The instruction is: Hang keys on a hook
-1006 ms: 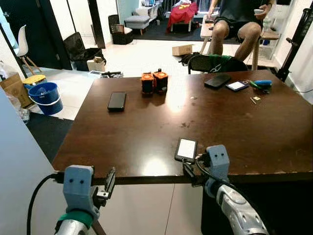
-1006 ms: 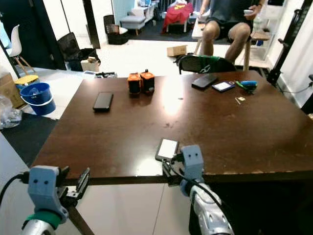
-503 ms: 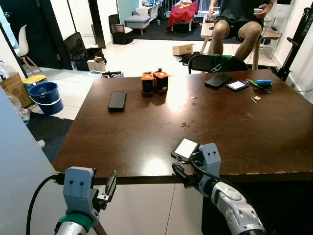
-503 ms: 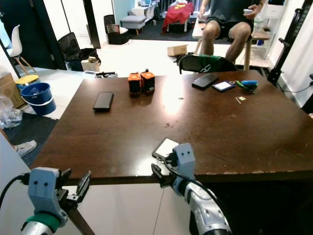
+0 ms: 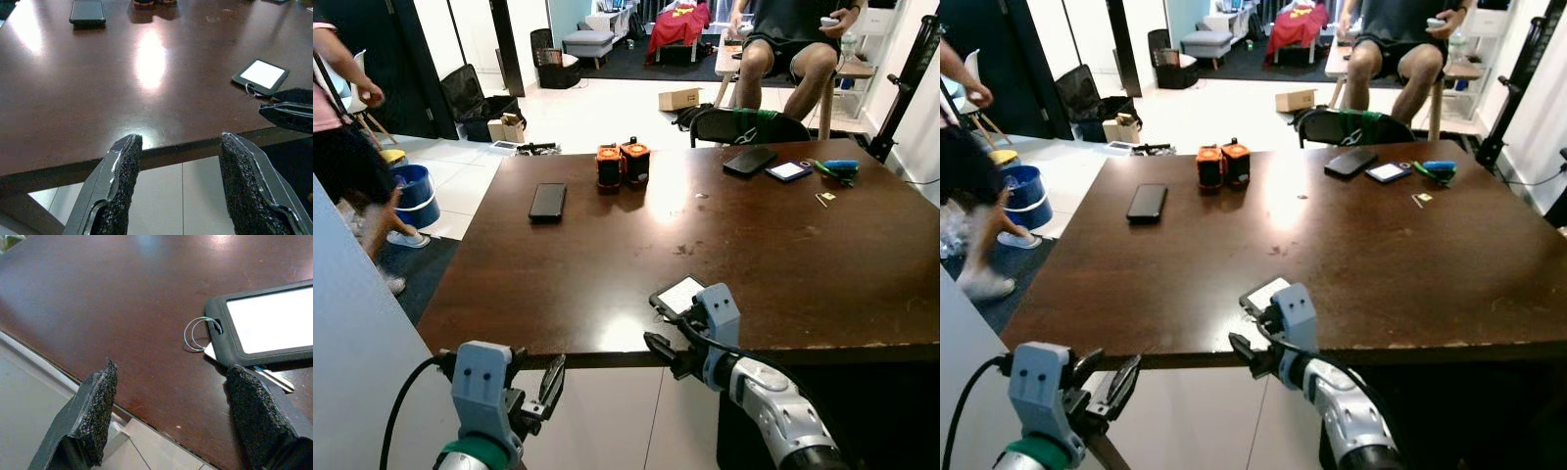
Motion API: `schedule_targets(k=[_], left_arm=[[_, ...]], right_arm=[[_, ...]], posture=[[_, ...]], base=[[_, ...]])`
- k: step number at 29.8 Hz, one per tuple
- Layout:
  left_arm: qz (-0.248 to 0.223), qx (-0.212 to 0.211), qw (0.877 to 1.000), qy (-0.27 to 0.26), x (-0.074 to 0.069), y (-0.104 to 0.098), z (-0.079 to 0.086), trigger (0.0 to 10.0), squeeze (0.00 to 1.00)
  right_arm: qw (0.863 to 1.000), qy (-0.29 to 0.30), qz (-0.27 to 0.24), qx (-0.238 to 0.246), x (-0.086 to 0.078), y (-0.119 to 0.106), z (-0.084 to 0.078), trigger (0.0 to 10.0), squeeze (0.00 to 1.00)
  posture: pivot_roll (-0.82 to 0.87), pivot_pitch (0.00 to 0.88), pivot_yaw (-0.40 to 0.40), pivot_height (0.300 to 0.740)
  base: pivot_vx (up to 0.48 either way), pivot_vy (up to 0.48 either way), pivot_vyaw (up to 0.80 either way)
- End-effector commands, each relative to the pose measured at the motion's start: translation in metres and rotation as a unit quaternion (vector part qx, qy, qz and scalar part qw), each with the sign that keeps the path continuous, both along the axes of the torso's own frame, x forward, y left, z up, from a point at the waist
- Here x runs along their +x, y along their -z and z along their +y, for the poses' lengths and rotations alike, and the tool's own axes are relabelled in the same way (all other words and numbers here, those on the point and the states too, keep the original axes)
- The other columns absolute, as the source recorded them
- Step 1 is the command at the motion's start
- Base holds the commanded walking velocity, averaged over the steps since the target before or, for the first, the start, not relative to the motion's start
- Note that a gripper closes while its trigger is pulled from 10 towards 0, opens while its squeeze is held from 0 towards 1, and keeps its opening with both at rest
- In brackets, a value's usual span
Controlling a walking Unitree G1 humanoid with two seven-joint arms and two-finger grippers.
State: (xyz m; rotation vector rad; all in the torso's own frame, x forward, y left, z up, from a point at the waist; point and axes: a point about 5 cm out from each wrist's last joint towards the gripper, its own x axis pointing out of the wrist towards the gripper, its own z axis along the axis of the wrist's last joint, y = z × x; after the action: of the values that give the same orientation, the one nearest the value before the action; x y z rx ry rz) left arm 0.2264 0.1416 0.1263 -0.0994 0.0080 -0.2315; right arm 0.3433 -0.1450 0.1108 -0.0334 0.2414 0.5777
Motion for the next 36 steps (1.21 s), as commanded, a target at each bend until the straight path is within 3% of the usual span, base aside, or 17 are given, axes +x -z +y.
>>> schedule_targets(k=[1,5,7,9,10,17,22,24,27,31,34,36], left_arm=[[0.009,0.002,1.000,0.004,-0.002,0.002,0.001,10.0,0.00],[0.010,0.002,1.000,0.002,-0.003,0.002,0.002,10.0,0.00],[0.010,0.003,1.000,0.002,-0.003,0.001,0.004,10.0,0.00],[0.010,0.003,1.000,0.002,-0.003,0.001,0.004,10.0,0.00],[0.010,0.003,1.000,0.001,-0.003,0.001,0.004,10.0,0.00],[0.011,0.005,1.000,0.002,-0.002,0.000,0.006,10.0,0.00],[0.012,0.006,1.000,0.002,-0.002,0.000,0.006,10.0,0.00],[0.014,0.005,1.000,0.005,-0.003,-0.001,0.007,10.0,0.00],[0.015,0.005,1.000,0.006,-0.004,-0.001,0.007,10.0,0.00],[0.016,0.005,1.000,0.007,-0.004,-0.001,0.008,10.0,0.00],[0.018,0.007,1.000,0.009,-0.005,-0.002,0.009,10.0,0.00],[0.018,0.007,1.000,0.009,-0.005,-0.002,0.009,10.0,0.00]], right_arm=[[1.000,-0.012,0.017,-0.020,-0.003,0.011,0.002,10.0,0.00],[0.999,0.032,-0.018,-0.004,0.004,-0.001,-0.007,10.0,0.00],[0.994,0.093,-0.039,0.039,0.014,-0.014,-0.018,10.0,0.00],[0.994,0.093,-0.039,0.039,0.014,-0.014,-0.018,10.0,0.00],[0.990,0.116,-0.049,0.068,0.018,-0.022,-0.024,10.0,0.00],[0.981,0.140,-0.058,0.118,0.031,-0.039,-0.032,10.0,0.00],[0.984,0.131,-0.043,0.114,0.036,-0.040,-0.027,10.0,0.00],[0.994,0.076,0.001,0.083,0.036,-0.031,-0.010,10.0,0.00],[0.996,0.053,0.014,0.072,0.036,-0.028,-0.003,10.0,0.00],[0.998,0.033,0.010,0.060,0.036,-0.029,0.004,10.0,0.00],[0.999,-0.017,-0.045,0.004,0.035,-0.035,0.019,10.0,0.00],[0.999,-0.017,-0.045,0.004,0.035,-0.035,0.019,10.0,0.00]], posture=[[-0.15,0.056,0.134,0.740],[-0.15,0.063,0.135,0.740],[-0.15,0.069,0.140,0.740],[-0.15,0.069,0.140,0.740],[-0.15,0.070,0.141,0.740],[-0.15,0.073,0.143,0.740],[-0.14,0.075,0.149,0.740],[-0.13,0.077,0.154,0.740],[-0.13,0.079,0.157,0.740],[-0.12,0.082,0.159,0.740],[-0.12,0.085,0.162,0.740],[-0.12,0.085,0.162,0.740]], base=[[0.000,0.000,0.00],[0.000,0.000,0.00],[0.000,0.000,0.00],[0.000,0.000,0.00],[0.000,0.000,0.00],[0.000,0.000,0.00],[0.000,0.000,0.00],[0.000,0.000,0.00],[0.000,0.000,0.00],[0.000,0.000,0.00],[0.000,0.000,0.00],[0.000,0.000,0.00]])
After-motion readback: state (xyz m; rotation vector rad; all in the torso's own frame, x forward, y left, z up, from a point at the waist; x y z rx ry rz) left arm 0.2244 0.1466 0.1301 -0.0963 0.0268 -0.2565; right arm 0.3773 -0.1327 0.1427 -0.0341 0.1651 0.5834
